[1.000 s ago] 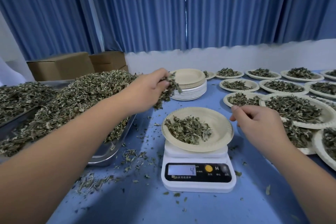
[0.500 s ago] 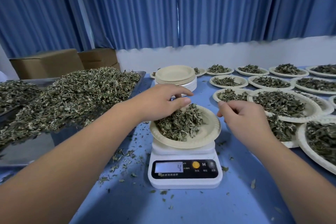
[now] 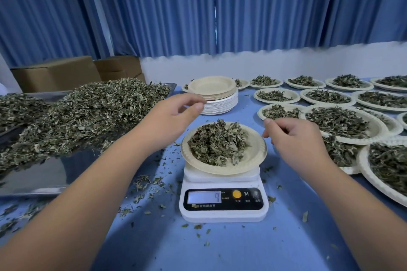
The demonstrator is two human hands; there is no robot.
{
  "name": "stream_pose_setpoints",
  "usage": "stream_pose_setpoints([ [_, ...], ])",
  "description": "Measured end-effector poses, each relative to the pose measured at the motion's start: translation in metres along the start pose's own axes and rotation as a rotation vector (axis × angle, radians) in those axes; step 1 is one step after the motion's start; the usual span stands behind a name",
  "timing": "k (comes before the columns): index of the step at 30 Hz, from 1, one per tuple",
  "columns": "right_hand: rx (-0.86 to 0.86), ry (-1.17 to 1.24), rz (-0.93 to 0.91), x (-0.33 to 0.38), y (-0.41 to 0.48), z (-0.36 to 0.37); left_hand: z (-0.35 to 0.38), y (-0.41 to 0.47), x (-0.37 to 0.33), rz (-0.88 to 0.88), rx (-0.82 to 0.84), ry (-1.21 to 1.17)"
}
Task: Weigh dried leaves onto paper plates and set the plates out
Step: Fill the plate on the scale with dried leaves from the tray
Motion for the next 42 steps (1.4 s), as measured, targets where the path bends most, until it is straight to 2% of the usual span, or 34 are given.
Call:
stream_pose_setpoints([
  [7, -0.013, -0.06, -0.046, 0.007, 0.0, 0.0, -0.016, -0.026, 0.048, -0.1, -0.175, 0.09],
  [12, -0.042, -0.118, 0.047, -0.005, 0.0, -0.005, -0.016, -0.034, 0.057, -0.154, -0.243, 0.181],
  [17, 0.106, -0.207, 0.179, -0.021, -0.001, 0.005, -0.011, -0.038, 0.064, -0.252, -0.262, 0.112],
  [21, 0.211, -0.063, 0.312, -0.032, -0.009, 0.02, 0.0, -0.039, 0.068, -0.33, -0.186, 0.12],
  [26, 0.244, 0.095, 0.368, -0.034, -0.014, 0.03, 0.015, -0.041, 0.071, -0.402, -0.148, -0.149],
  [29, 0.186, 0.219, 0.411, -0.038, -0.018, 0.029, 0.019, -0.043, 0.066, -0.401, -0.183, -0.335],
  [34, 0.068, 0.415, 0.461, -0.035, -0.017, 0.016, 0.021, -0.047, 0.054, -0.406, -0.223, -0.502],
  [42, 0.111, 0.168, 0.398, -0.026, -0.011, -0.037, 0.035, -0.048, 0.018, -0.356, -0.246, -0.664],
])
Point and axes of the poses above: each hand's wrist, its own y-axis towards the middle knuckle, its own z-axis out of the palm, x = y × z, the point moved 10 cm from there along y, towards the middle knuckle, and after that the axes turned 1 degree about -z, right-handed, at the moved point
